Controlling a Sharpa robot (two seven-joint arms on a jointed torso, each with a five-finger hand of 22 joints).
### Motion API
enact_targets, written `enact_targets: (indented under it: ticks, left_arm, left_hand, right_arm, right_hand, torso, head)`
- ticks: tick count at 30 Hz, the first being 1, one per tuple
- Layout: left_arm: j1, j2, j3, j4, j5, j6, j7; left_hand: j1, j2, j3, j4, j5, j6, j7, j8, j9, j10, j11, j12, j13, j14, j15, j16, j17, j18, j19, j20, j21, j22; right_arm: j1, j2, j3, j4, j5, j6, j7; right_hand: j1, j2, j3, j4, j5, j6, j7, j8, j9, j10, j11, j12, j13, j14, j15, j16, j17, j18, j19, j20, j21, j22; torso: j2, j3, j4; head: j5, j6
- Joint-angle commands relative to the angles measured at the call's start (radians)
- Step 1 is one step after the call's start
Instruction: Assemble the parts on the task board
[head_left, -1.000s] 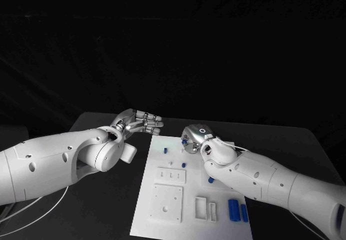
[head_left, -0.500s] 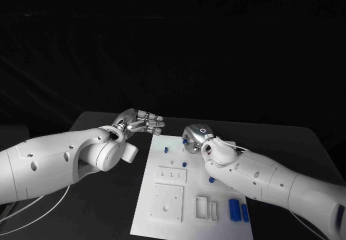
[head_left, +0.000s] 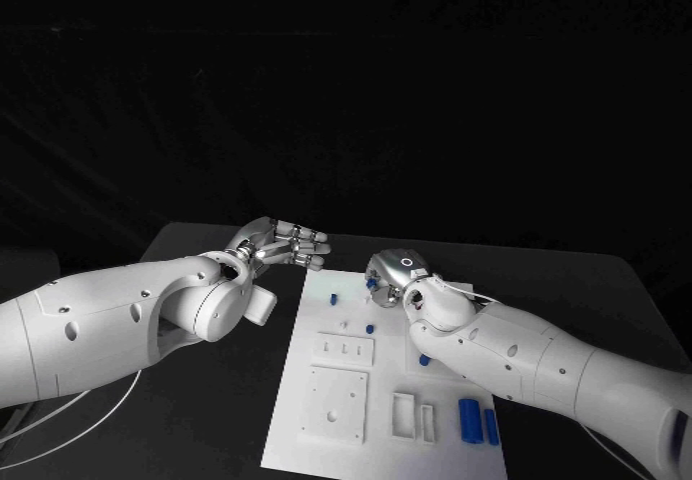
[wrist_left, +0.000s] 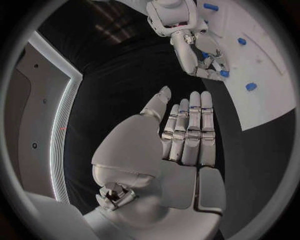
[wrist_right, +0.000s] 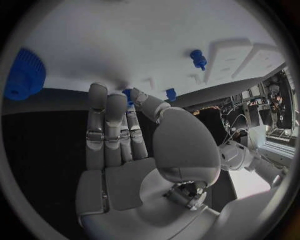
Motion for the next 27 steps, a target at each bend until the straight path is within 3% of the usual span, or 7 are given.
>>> enact_targets:
  ticks: [1,5,10,14,16,21,27]
  left_arm:
    - [0.002,0.003,0.001,0.000,-0.005,0.015,0.004]
    - [0.002,0.003,0.001,-0.002,-0.005,0.015,0.004]
    - [0.002,0.004,0.000,-0.005,-0.005,0.015,0.003]
    - [0.002,0.003,0.000,-0.008,-0.005,0.016,0.004]
    - [0.002,0.003,0.000,-0.009,-0.005,0.017,0.004]
    - [0.002,-0.001,0.000,-0.015,-0.005,0.015,0.004]
    - [0.002,-0.005,0.000,-0.021,-0.005,0.013,0.004]
  left_hand:
    - [-0.008,-0.002,-0.006,0.000,-0.007,-0.007,0.003,-0.002,0.001,-0.009,0.001,-0.004,0.001,-0.004,0.003,0.001,0.001,-0.001,0.006,0.002,-0.003,-0.001]
    - [-0.008,-0.002,-0.006,0.000,-0.007,-0.007,0.003,-0.002,0.001,-0.009,0.001,-0.004,0.001,-0.004,0.003,0.001,0.001,-0.001,0.006,0.002,-0.003,-0.001]
    - [-0.008,-0.002,-0.006,0.000,-0.007,-0.007,0.003,-0.002,0.001,-0.009,0.001,-0.004,0.001,-0.004,0.003,0.001,0.001,-0.001,0.006,0.002,-0.003,-0.001]
    - [-0.008,-0.002,-0.006,0.000,-0.007,-0.007,0.003,-0.002,0.001,-0.009,0.001,-0.004,0.001,-0.004,0.003,0.001,0.001,-0.001,0.006,0.002,-0.003,-0.001]
    - [-0.006,-0.004,-0.006,-0.001,-0.007,-0.007,0.003,-0.002,0.001,-0.011,0.002,-0.004,0.001,-0.005,0.003,0.001,0.001,-0.001,0.008,0.002,-0.006,-0.002]
    - [-0.004,-0.005,-0.006,-0.002,-0.008,-0.007,0.003,-0.002,0.001,-0.012,0.002,-0.004,0.001,-0.005,0.003,0.001,0.001,-0.001,0.008,0.002,-0.006,-0.002]
    - [-0.004,-0.005,-0.006,-0.002,-0.008,-0.007,0.003,-0.002,0.001,-0.012,0.002,-0.004,0.001,-0.005,0.003,0.001,0.001,-0.001,0.008,0.002,-0.006,-0.002]
  right_arm:
    - [0.000,0.001,0.000,-0.009,0.009,0.001,-0.002]
    - [0.000,0.002,0.000,-0.013,0.023,-0.007,0.001]
    - [0.000,0.002,0.000,-0.017,0.053,-0.030,0.013]
    - [0.000,-0.002,0.000,-0.015,0.087,-0.056,0.030]
    - [0.000,-0.006,0.000,-0.011,0.103,-0.067,0.039]
    - [0.001,-0.029,0.000,0.020,0.133,-0.082,0.056]
    - [0.007,-0.082,0.005,0.091,0.161,-0.092,0.065]
  right_hand:
    - [0.007,-0.005,0.002,0.006,0.001,-0.021,0.006,-0.004,-0.004,-0.025,0.010,0.001,0.000,-0.001,0.012,-0.003,-0.002,0.022,0.003,0.009,-0.009,0.002]
    - [-0.001,-0.020,0.002,0.015,0.000,-0.055,0.014,-0.005,-0.006,-0.065,0.022,0.001,-0.001,-0.001,0.024,-0.001,-0.002,0.026,0.005,0.020,-0.015,0.002]
    - [-0.021,-0.074,-0.034,0.038,0.006,-0.135,0.034,-0.005,-0.008,-0.162,0.050,0.001,-0.002,-0.004,0.043,-0.010,-0.011,0.039,0.007,0.039,-0.038,-0.012]
    - [0.030,-0.092,-0.258,0.085,0.033,-0.237,0.050,-0.006,-0.010,-0.271,0.073,0.002,-0.001,-0.002,0.059,-0.030,-0.029,0.055,0.027,0.059,-0.087,-0.061]
    - [0.082,-0.110,-0.369,0.167,0.033,-0.320,0.056,-0.006,-0.012,-0.314,0.082,0.006,-0.001,-0.002,0.066,-0.038,-0.034,0.064,0.038,0.067,-0.118,-0.095]
    - [0.102,-0.127,-0.425,0.235,0.034,-0.324,0.047,-0.008,-0.012,-0.322,0.081,0.000,-0.003,-0.002,0.065,-0.038,-0.033,0.060,0.047,0.066,-0.126,-0.114]
    - [0.092,-0.107,-0.395,0.196,0.048,-0.262,0.048,-0.008,-0.011,-0.270,0.074,0.001,-0.002,0.000,0.060,-0.037,-0.032,0.056,0.047,0.061,-0.117,-0.113]
  torso:
    - [0.002,-0.0011,0.0000]
    - [0.002,-0.0010,-0.0008]
    - [0.002,-0.0010,-0.0016]
    - [0.002,-0.0004,-0.0021]
    - [0.002,-0.0003,-0.0020]
    - [0.001,0.0018,-0.0054]
    - [0.000,0.0057,-0.0109]
  head:
    - [0.000,0.001]
    - [0.001,0.002]
    - [0.002,0.002]
    - [0.002,0.003]
    - [0.002,0.004]
    - [0.001,0.007]
    - [-0.003,0.013]
